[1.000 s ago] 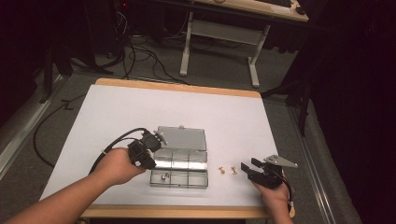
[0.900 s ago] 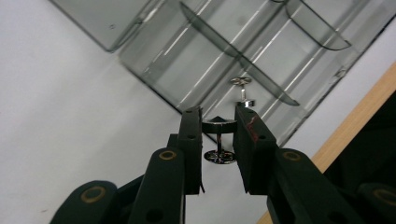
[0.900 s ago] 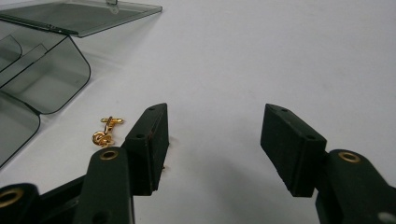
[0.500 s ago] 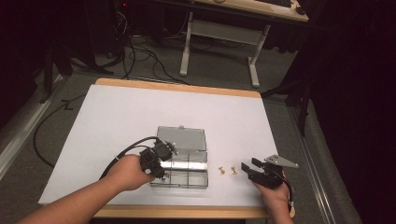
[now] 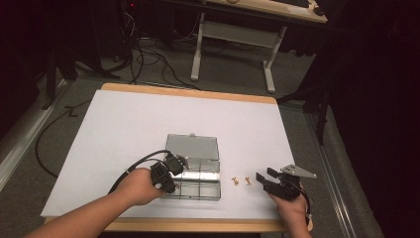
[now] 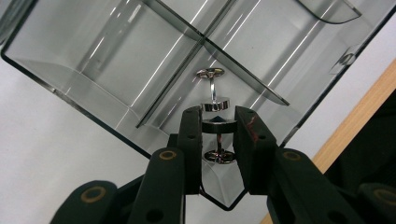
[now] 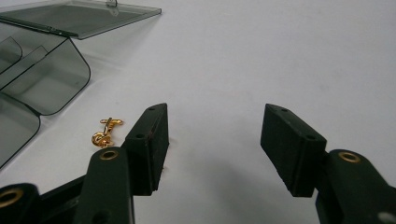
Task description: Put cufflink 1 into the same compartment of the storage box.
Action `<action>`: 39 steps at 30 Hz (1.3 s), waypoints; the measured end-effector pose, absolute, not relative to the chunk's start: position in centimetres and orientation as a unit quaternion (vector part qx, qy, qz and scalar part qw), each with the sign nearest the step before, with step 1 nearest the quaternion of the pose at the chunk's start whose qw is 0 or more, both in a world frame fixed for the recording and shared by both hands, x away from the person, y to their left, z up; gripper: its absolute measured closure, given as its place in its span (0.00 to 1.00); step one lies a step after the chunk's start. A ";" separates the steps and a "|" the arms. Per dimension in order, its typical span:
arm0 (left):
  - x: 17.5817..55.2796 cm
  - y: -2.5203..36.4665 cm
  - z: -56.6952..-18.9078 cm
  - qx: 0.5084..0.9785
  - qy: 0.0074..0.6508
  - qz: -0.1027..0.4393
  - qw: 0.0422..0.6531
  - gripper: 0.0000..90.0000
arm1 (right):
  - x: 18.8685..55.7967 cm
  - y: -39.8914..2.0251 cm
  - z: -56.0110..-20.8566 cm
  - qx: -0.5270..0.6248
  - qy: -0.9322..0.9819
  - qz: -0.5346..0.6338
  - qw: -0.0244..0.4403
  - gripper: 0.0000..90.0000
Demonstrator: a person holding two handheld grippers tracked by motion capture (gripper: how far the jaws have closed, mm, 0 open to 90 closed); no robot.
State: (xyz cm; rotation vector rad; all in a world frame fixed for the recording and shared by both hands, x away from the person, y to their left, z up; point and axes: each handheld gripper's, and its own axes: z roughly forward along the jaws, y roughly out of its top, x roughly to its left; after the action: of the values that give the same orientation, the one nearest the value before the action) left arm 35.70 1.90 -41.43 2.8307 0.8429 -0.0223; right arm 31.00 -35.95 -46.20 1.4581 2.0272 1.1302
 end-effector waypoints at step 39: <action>36.5 1.2 -43.6 0.953 0.292 -0.025 0.076 0.79 | 31.1 -36.0 -46.3 0.523 0.723 0.406 0.198 0.47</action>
State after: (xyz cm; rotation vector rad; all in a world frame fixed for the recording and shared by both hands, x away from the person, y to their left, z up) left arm 36.55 1.16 -43.62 2.8576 0.8754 -0.0757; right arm 31.07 -36.04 -46.29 1.4648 2.0223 1.1360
